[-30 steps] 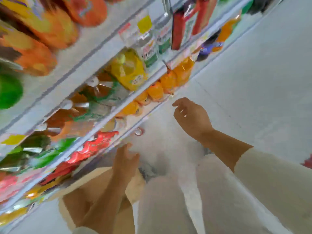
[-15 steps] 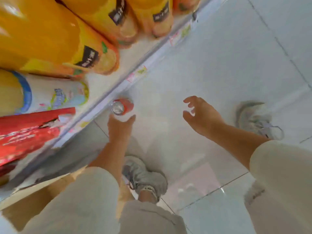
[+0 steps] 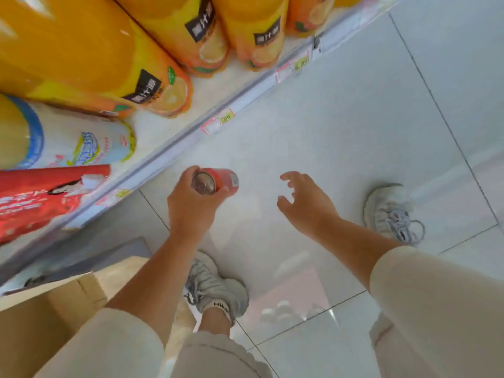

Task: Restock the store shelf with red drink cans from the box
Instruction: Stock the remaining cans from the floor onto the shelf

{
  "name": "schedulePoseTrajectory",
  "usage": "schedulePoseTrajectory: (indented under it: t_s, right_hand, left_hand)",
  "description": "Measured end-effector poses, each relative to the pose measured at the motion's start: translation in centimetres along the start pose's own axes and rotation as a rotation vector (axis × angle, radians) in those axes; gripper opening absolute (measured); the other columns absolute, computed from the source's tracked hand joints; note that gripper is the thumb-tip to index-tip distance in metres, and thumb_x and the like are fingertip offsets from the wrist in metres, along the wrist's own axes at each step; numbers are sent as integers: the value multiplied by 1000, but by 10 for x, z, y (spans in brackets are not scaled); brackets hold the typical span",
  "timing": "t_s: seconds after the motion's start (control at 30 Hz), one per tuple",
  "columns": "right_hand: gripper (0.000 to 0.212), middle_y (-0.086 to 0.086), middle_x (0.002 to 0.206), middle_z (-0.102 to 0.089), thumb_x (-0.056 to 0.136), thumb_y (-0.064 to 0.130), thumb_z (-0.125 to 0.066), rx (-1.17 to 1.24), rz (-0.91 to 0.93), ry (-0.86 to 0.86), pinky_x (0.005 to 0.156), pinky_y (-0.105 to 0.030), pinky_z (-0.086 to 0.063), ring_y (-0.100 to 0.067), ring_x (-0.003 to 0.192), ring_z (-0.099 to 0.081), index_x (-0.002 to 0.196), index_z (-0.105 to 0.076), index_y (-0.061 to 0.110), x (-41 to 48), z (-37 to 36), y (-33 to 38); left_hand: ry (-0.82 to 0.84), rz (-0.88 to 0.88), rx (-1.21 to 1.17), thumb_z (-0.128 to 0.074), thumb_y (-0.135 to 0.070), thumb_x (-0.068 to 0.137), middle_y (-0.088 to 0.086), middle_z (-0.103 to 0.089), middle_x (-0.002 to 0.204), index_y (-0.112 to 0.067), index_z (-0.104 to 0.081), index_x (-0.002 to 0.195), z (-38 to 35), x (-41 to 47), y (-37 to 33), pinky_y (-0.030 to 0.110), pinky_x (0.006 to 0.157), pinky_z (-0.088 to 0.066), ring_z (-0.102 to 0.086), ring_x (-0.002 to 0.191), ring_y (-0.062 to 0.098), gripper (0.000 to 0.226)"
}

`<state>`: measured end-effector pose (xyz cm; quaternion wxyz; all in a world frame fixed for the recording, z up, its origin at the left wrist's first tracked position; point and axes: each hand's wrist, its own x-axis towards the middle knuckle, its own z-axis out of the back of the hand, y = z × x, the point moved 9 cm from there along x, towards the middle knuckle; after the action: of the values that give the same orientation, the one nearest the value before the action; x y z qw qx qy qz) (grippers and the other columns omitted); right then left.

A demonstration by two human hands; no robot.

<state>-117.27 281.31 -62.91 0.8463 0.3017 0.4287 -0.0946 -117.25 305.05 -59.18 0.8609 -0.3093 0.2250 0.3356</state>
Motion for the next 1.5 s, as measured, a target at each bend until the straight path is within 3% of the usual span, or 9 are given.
schedulePoseTrajectory:
  t_s: [0.23, 0.6, 0.7, 0.8, 0.9, 1.07, 1.2, 1.4, 1.5]
  right_hand:
    - [104, 10, 153, -29, 68, 35, -78, 8, 380, -17, 114, -32, -31, -11, 139, -28, 150, -15, 37, -143, 113, 134]
    - [82, 27, 101, -56, 58, 31, -82, 178, 617, -345, 66, -1, -34, -6, 96, -58, 128, -40, 40, -427, 357, 320]
    - [77, 35, 91, -56, 52, 37, -80, 286, 737, -420, 67, -6, -40, -1, 87, -59, 117, -40, 42, -495, 401, 374]
    - [73, 30, 94, -60, 58, 34, -86, 343, 864, -500, 74, -20, -47, 1, 89, -61, 113, -38, 40, -553, 437, 418]
    - [76, 24, 97, -64, 59, 28, -91, 399, 986, -522, 74, -7, -44, 14, 89, -59, 116, -42, 30, -603, 465, 454]
    - [63, 32, 91, -65, 65, 12, -86, 372, 1145, -529, 74, -5, -44, 13, 86, -61, 107, -47, 37, -662, 499, 512]
    - [70, 14, 115, -61, 62, 22, -88, 354, 1240, -546, 83, -10, -46, 2, 104, -59, 117, -49, 41, -686, 510, 562]
    - [62, 17, 104, -62, 68, 18, -86, 288, 1209, -516, 70, -3, -46, 15, 84, -59, 117, -52, 28, -658, 516, 623]
    - [70, 12, 109, -65, 67, 18, -87, 236, 1163, -498, 86, -20, -53, 2, 95, -63, 127, -51, 22, -633, 517, 641]
  left_hand:
    - [204, -236, 129, -76, -57, 64, -18, -61, 128, -38, -51, 136, 106, -148, -166, 18, 90, -39, -57, 118, 8, 79]
    - [-33, -658, 20, -77, -67, 64, -27, -55, 116, -43, -51, 133, 406, -368, -386, 2, 85, -37, -52, 109, -5, 79]
    - [-137, -772, -132, -65, -75, 56, -22, -64, 112, -47, -55, 124, 479, -414, -414, 25, 89, -51, -60, 98, -4, 74]
    - [-241, -885, -265, -60, -71, 65, -19, -68, 112, -49, -57, 119, 545, -456, -429, 35, 86, -56, -64, 98, 0, 58]
    - [-514, -961, -318, -59, -63, 75, -19, -67, 112, -37, -64, 121, 614, -492, -420, 36, 87, -55, -65, 100, 8, 53]
    - [-1105, -1007, 16, -63, -51, 80, -1, -67, 116, -20, -66, 122, 700, -517, -394, 33, 98, -38, -57, 109, 24, 52]
    - [-1119, -899, 107, -64, -58, 73, -1, -65, 112, -23, -69, 119, 725, -475, -367, 39, 92, -42, -56, 105, 26, 58]
    - [-1129, -818, -43, -66, -59, 65, -9, -66, 93, -29, -77, 96, 736, -430, -328, 40, 80, -44, -59, 86, 23, 44]
    - [-1145, -855, -75, -72, -55, 65, -13, -65, 89, -30, -77, 92, 735, -430, -329, 41, 77, -45, -57, 82, 20, 37]
